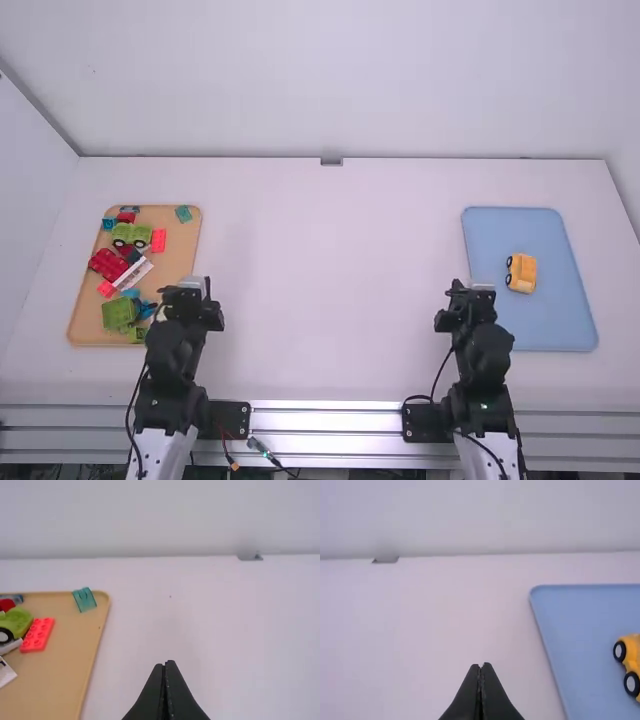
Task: Assemble lego blocks to make yellow taxi
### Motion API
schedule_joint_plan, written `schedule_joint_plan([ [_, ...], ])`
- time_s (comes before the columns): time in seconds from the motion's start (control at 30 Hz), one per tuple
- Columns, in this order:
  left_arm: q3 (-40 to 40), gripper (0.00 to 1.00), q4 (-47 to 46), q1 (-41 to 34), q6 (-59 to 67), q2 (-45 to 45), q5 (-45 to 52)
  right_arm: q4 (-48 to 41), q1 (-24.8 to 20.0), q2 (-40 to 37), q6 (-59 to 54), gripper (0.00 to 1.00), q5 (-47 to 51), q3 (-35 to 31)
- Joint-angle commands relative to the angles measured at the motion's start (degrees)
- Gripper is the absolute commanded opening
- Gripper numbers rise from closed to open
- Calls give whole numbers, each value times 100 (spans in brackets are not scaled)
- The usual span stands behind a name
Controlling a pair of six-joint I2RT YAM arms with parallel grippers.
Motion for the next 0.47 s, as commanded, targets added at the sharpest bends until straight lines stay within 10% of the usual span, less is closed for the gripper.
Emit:
schedule_joint_plan([
  [0.0,-45,0,-38,5,-34,-195,43,-36,12,-201,34,0,16,-60],
  [0.43,-45,0,-38,5,-34,-589,43,-36,12,-827,34,0,16,-60],
])
